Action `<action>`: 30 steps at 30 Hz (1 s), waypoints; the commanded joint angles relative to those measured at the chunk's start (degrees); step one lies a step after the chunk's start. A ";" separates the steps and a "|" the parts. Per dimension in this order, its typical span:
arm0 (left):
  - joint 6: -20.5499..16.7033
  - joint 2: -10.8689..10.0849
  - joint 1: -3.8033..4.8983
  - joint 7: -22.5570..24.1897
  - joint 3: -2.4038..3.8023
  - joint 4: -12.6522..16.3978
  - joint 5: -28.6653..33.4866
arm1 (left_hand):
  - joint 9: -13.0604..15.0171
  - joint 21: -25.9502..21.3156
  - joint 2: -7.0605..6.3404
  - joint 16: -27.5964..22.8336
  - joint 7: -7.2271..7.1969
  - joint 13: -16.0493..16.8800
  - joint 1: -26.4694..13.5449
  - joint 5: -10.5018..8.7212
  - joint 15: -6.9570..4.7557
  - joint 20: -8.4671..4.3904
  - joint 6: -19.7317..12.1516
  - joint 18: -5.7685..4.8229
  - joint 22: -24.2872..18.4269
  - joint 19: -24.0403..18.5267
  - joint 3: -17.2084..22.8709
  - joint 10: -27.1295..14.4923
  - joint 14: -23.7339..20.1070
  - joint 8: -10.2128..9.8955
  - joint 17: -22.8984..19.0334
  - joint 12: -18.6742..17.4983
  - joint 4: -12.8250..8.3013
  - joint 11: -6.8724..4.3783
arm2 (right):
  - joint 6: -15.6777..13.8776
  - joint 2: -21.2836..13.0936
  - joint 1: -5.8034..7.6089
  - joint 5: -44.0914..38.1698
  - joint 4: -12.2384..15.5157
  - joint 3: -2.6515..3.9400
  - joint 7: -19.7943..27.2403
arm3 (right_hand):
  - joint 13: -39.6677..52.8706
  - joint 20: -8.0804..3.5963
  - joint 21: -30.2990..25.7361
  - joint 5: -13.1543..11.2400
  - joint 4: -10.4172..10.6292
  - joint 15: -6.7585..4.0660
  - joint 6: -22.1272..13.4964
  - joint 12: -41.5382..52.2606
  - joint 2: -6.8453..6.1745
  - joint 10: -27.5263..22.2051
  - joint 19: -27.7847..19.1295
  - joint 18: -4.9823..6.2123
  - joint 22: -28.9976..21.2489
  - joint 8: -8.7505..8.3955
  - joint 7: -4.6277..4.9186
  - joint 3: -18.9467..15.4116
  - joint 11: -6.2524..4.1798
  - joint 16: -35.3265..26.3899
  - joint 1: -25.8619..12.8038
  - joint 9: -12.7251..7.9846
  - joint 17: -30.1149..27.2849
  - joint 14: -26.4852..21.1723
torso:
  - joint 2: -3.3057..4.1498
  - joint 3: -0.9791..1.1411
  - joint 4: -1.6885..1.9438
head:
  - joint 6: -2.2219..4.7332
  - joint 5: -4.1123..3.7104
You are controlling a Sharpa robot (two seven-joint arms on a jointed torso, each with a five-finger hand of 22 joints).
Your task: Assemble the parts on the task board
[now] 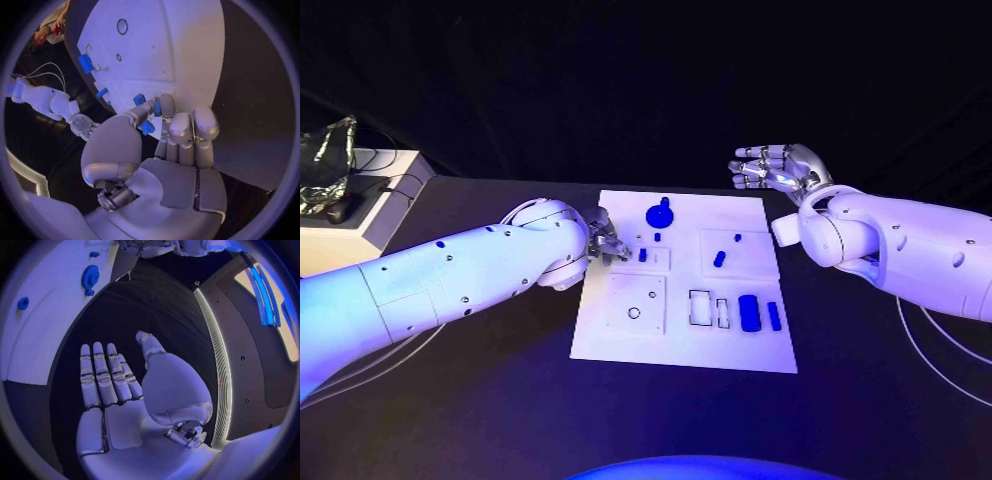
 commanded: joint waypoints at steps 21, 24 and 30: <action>2.83 -0.10 -0.67 -1.40 -0.49 0.30 -0.25 | -0.26 0.21 1.01 0.35 -2.00 -0.10 2.01 -0.08 0.17 0.49 2.40 -0.71 6.17 0.09 3.01 -0.06 0.40 0.17 0.27 -0.15 -3.75 0.01 | 0.96 0.06 -0.01 -0.50 0.06 0.02 0.52 | -0.06 0.18 -0.29 0.32 -0.20 -0.03 0.23 -0.17 -0.08 0.16 -0.42 0.39 -0.05 -0.25 2.02 -0.26 0.08 -0.32 -0.46 -0.04 -0.07 -0.23 | 0.03 -0.03 0.00 | -0.29 0.17; 3.00 -0.11 -0.67 -1.44 -0.49 0.30 -0.29 | -0.29 0.25 1.02 0.37 -1.98 -0.11 2.15 -0.09 0.18 0.51 2.40 -0.69 6.18 0.10 2.99 -0.07 0.39 0.17 0.31 -0.16 -3.74 0.02 | 0.96 0.05 -0.01 -0.52 0.06 0.02 0.52 | -0.06 0.18 -0.29 0.32 -0.20 -0.03 0.23 -0.17 -0.08 0.16 -0.42 0.39 -0.05 -0.25 2.02 -0.26 0.08 -0.32 -0.46 -0.04 -0.07 -0.23 | 0.04 0.00 0.00 | -0.34 0.17; 3.31 -0.12 -0.67 -1.54 -0.48 0.13 -0.17 | -0.34 0.16 0.93 0.32 -1.96 -0.12 2.17 -0.12 0.19 0.56 2.35 -0.66 6.14 0.03 2.88 -0.12 0.36 0.13 0.28 -0.18 -3.66 0.05 | 0.95 0.04 -0.01 -0.54 0.04 0.02 0.51 | -0.06 0.18 -0.29 0.32 -0.20 -0.03 0.23 -0.17 -0.08 0.16 -0.42 0.39 -0.05 -0.25 2.02 -0.26 0.08 -0.32 -0.46 -0.04 -0.07 -0.23 | 0.01 -0.02 0.01 | -0.36 0.14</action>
